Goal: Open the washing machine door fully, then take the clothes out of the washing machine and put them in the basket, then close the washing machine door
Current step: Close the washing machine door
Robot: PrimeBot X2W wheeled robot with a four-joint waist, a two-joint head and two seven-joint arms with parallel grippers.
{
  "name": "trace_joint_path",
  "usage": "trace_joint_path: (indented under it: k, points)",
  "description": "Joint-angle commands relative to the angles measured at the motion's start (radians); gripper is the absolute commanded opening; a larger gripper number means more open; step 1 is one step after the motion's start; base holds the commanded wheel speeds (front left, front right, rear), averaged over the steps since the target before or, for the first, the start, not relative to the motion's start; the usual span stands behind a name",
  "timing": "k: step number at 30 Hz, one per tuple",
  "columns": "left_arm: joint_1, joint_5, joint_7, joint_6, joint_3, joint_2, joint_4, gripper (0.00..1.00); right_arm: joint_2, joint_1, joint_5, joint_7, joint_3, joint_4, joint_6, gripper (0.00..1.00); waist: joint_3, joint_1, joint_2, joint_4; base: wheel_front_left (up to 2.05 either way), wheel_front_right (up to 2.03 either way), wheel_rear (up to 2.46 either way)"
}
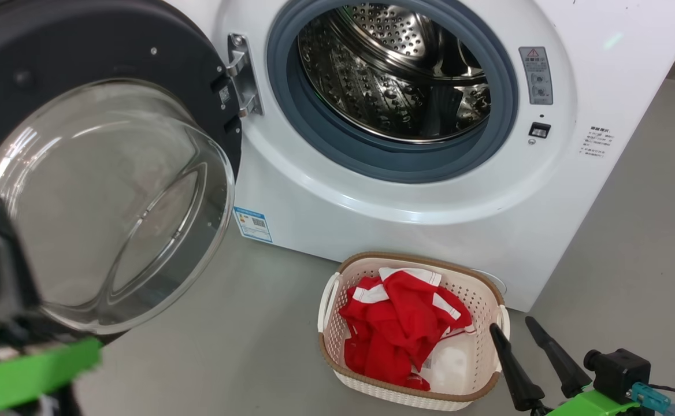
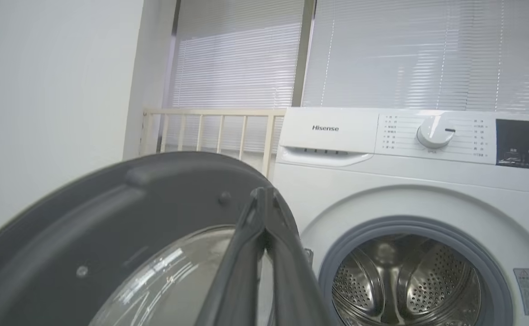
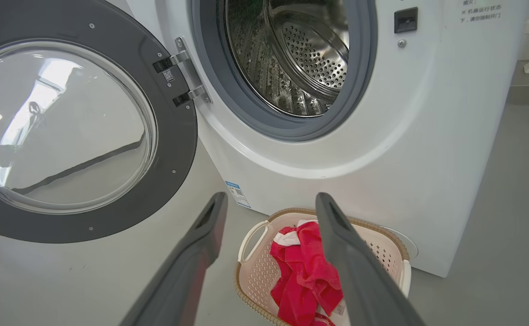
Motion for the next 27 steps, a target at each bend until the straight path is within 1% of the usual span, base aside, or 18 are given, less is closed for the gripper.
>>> trace_joint_path:
  k: [1, 3, 7, 8, 9, 13, 14, 17, 19, 21, 24, 27]
  points:
    - [-0.071, 0.016, -0.005, -0.021, 0.068, 0.013, -0.050, 0.00, -0.014, -0.011, -0.013, -0.006, 0.007, -0.028, 0.006, 1.00, 0.005, 0.0000, 0.0000, -0.002, 0.00, 0.00, 0.00]
    - [-0.126, 0.020, -0.005, -0.046, 0.115, 0.026, -0.069, 0.00, -0.013, -0.011, -0.016, -0.006, 0.003, -0.029, 0.006, 1.00, 0.009, 0.0000, 0.0000, -0.002, 0.00, 0.00, 0.00]
    - [-0.244, -0.026, -0.005, -0.079, 0.211, 0.064, -0.045, 0.00, -0.008, -0.013, -0.019, -0.006, -0.003, -0.030, 0.006, 1.00, 0.014, 0.0000, 0.0000, -0.001, 0.00, 0.00, 0.00]
    - [-0.273, -0.046, -0.005, -0.084, 0.236, 0.074, -0.030, 0.00, -0.006, -0.014, -0.019, -0.006, -0.004, -0.031, 0.006, 1.00, 0.015, 0.0000, 0.0000, -0.001, 0.00, 0.00, 0.00]
    - [-0.328, -0.078, -0.005, -0.090, 0.283, 0.109, 0.009, 0.00, -0.003, -0.014, -0.020, -0.006, -0.007, -0.032, 0.006, 1.00, 0.015, 0.0000, 0.0000, -0.001, 0.00, 0.00, 0.00]
    - [-0.431, -0.167, 0.010, -0.093, 0.362, 0.183, 0.137, 0.00, 0.001, -0.015, -0.021, -0.006, -0.015, -0.035, 0.006, 1.00, 0.019, 0.0000, 0.0000, 0.004, 0.00, 0.00, 0.00]
    - [-0.431, -0.167, 0.010, -0.093, 0.362, 0.183, 0.137, 0.00, 0.001, -0.015, -0.021, -0.006, -0.015, -0.035, 0.006, 1.00, 0.019, 0.0000, 0.0000, 0.004, 0.00, 0.00, 0.00]
    - [-0.511, -0.261, 0.076, -0.069, 0.430, 0.229, 0.257, 0.00, 0.003, -0.012, -0.022, -0.006, -0.021, -0.037, 0.006, 1.00, 0.021, 0.0000, 0.0000, 0.011, 0.00, 0.00, 0.00]
    - [-0.539, -0.266, 0.131, -0.039, 0.452, 0.285, 0.340, 0.00, 0.006, -0.011, -0.022, -0.006, -0.023, -0.038, 0.006, 1.00, 0.023, 0.0000, 0.0000, 0.014, 0.00, 0.00, 0.00]
    - [-0.585, -0.297, 0.189, -0.023, 0.464, 0.319, 0.424, 0.00, 0.008, -0.009, -0.021, -0.006, -0.024, -0.038, 0.006, 1.00, 0.026, 0.0000, 0.0000, 0.020, 0.00, 0.00, 0.00]
    - [-0.644, -0.329, 0.296, -0.002, 0.458, 0.367, 0.547, 0.00, 0.009, -0.008, -0.022, -0.006, -0.025, -0.039, 0.006, 1.00, 0.030, 0.0000, 0.0000, 0.030, 0.00, 0.00, 0.00]
    - [-0.687, -0.333, 0.419, 0.009, 0.426, 0.425, 0.656, 0.00, 0.014, -0.011, -0.022, -0.006, -0.024, -0.039, 0.006, 1.00, 0.031, 0.0000, 0.0000, 0.033, 0.00, 0.00, 0.00]
